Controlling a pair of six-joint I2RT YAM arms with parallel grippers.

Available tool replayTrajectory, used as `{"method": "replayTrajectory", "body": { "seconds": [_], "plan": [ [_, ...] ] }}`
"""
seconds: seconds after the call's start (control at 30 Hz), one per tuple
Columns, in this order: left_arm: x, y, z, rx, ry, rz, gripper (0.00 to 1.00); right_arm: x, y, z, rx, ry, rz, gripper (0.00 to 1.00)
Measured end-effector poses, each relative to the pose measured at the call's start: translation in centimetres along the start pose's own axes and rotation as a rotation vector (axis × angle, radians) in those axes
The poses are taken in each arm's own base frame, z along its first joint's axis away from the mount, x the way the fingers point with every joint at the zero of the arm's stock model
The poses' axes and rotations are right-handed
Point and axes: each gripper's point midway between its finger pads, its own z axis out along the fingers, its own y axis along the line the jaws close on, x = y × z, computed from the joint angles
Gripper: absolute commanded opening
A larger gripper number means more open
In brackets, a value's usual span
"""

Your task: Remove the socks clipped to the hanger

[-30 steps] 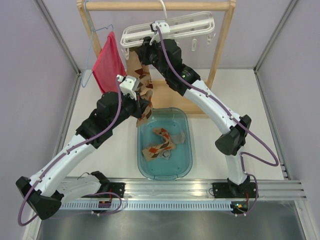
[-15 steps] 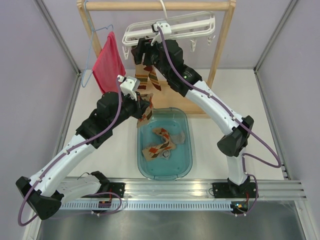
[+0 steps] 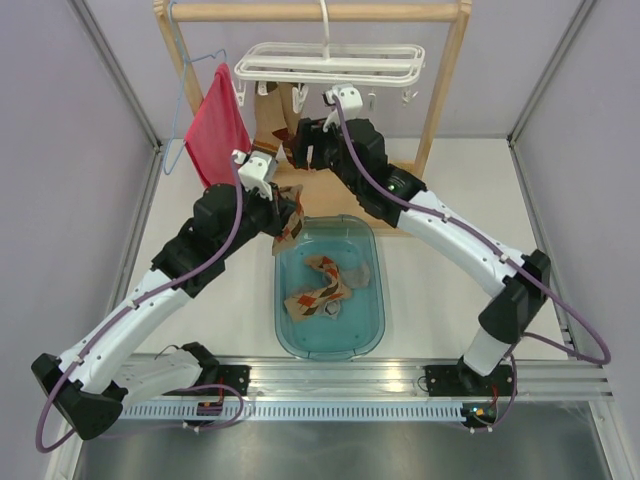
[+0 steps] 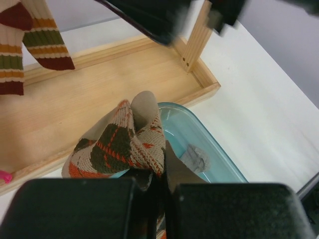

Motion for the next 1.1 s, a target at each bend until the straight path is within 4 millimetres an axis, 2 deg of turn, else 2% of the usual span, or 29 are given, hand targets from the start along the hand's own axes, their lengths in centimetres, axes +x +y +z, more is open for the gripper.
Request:
{"method": "replayTrajectory", "body": {
  "seconds": [0.17,0.23,0.33,0.43,0.6,0.73,0.87,0.93,1.0,1.1],
  "plan": [
    [-0.6,0.7,-0.7,-0.041,-0.026,0.000,0.02,2.7,-1.8,-3.7,0.032,0.032,-0.003,0.76],
    [-1.0,0.6,-1.3,-0.035,-0.039,-0.001,0.02,4.5,-3.2,-5.6,0.057,0.054,-0.006,0.77],
    [-1.3,-0.1,-2.0,0.003,-0.053,-0.003,0.02,6.9,-5.4,-8.2,0.110,0.084,-0.012,0.77],
    [-0.4,-1.9,-2.4,0.066,-0.035,0.000,0.02,9.2,-7.5,-10.5,0.163,0.103,-0.013,0.77],
    [3.0,-6.8,-2.6,0.207,0.049,0.027,0.02,12.8,-10.3,-13.3,0.230,0.142,0.004,0.77],
    [7.1,-8.5,-2.2,0.241,0.137,0.018,0.02,15.4,-12.0,-14.7,0.274,0.173,0.027,0.77],
    [12.3,-7.8,-1.8,0.211,0.242,-0.004,0.02,17.9,-13.9,-16.1,0.322,0.203,0.053,0.77],
    [14.0,-7.1,-1.7,0.184,0.275,-0.009,0.02,18.6,-14.7,-16.9,0.342,0.205,0.069,0.77],
    [14.9,-6.7,-1.7,0.163,0.292,-0.015,0.02,19.0,-15.4,-17.8,0.359,0.198,0.091,0.77],
    [15.2,-6.5,-1.1,0.143,0.291,-0.025,0.02,19.1,-16.2,-18.7,0.374,0.176,0.124,0.78]
  ]
}}
